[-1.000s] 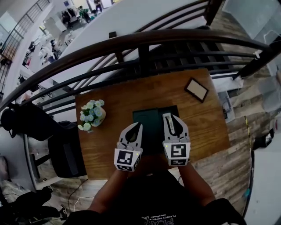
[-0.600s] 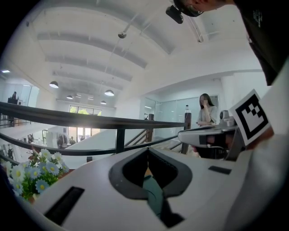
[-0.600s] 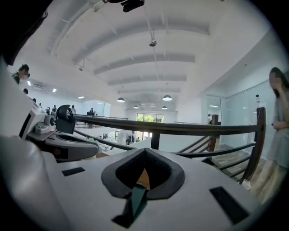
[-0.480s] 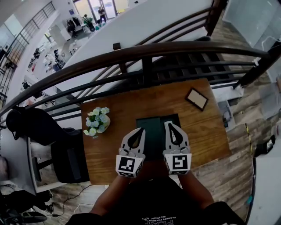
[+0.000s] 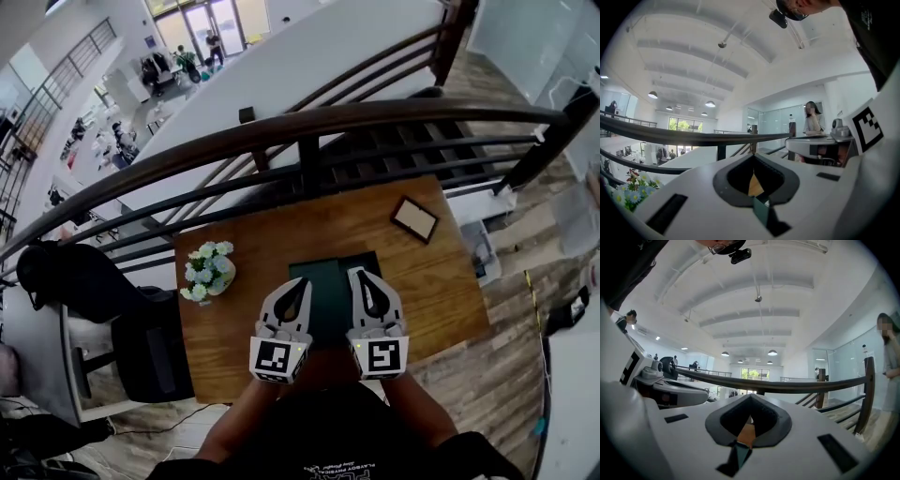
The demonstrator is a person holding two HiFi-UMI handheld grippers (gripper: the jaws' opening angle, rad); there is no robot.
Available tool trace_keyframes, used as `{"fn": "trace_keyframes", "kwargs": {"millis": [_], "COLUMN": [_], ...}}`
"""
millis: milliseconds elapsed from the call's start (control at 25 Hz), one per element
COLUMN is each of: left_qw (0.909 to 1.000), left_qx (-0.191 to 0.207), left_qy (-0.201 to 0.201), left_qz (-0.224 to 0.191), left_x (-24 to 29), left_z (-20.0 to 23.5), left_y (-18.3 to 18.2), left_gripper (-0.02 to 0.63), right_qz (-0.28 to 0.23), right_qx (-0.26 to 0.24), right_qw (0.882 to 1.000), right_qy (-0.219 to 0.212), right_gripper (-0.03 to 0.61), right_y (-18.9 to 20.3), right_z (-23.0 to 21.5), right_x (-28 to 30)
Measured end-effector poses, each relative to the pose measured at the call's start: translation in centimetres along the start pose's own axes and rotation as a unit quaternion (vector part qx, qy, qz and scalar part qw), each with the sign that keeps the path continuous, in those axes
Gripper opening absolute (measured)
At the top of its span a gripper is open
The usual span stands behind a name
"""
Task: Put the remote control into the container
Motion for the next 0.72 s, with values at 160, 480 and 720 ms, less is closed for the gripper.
{"fn": "trace_keyframes", "kwargs": {"millis": [160,480,720], "left_qw": [1.0000,1.0000,0.9998], "left_qx": [0.003,0.003,0.020], "left_qy": [0.002,-0.002,0.007], "left_qz": [-0.003,0.003,0.004], "left_x": [0.0,0.2,0.2], "left_z": [-0.3,-0.7,-1.5], "left_y": [-0.3,0.1,0.0], "left_gripper": [0.008,0.008,0.008], "right_qz": [0.000,0.009,0.013], "right_qx": [0.007,0.012,0.007], "right_qw": [1.000,1.000,1.000], "right_qy": [0.008,0.016,0.013], "right_gripper": [0.029,0.029,0.029], "right_y": [0.1,0.3,0.4], "right_z": [-0.4,-1.2,-1.4], "right_x": [-0.2,-0.4,-0.7]}}
Point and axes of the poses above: the fingertips, and each gripper's own axes: x forward along the fingers, z to its left, y out of its underside, the point moved 6 cm from there along -x, backward along the fingers, and after that the axes turned 4 degrees about x, right-handed, at the moved point
